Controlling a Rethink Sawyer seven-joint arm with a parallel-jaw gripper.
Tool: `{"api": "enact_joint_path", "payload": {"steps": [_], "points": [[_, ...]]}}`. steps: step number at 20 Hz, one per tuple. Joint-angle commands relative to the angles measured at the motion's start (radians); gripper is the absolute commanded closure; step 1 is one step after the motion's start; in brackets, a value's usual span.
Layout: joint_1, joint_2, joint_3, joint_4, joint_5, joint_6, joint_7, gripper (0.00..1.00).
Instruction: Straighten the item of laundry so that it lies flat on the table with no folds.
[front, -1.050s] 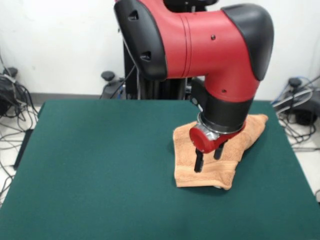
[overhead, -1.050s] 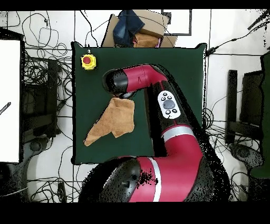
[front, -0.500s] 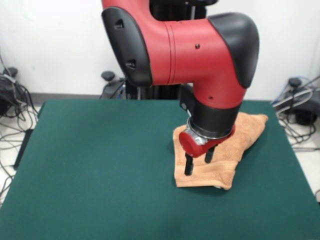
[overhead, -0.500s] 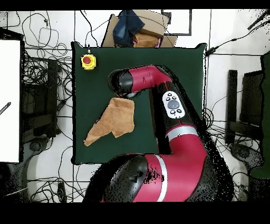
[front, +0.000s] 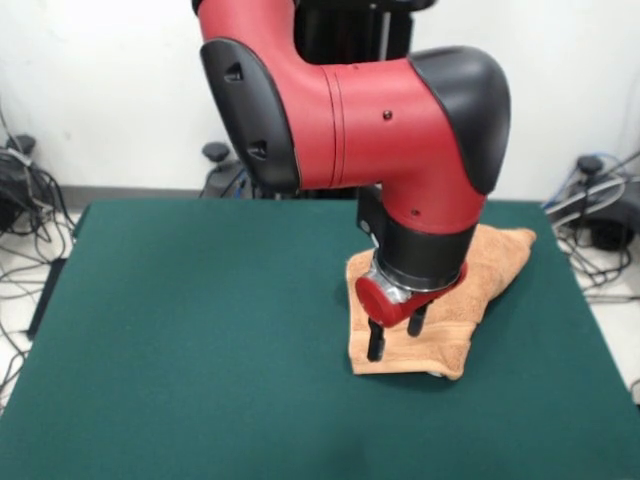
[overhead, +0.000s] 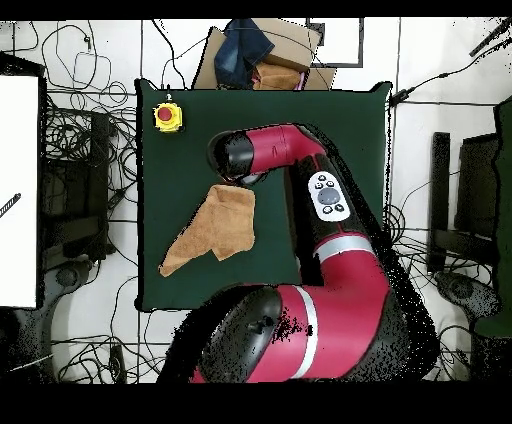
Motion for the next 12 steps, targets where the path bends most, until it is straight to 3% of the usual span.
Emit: {"api": "enact_joint_path", "payload": {"steps": [1,12], "points": [[0.028,0.031,0.056,-0.047,-0.069,0.008,-0.165,0.00],[0.049,0.045,0.065,-0.085,-0.067,0.062,-0.236,0.00]]}}
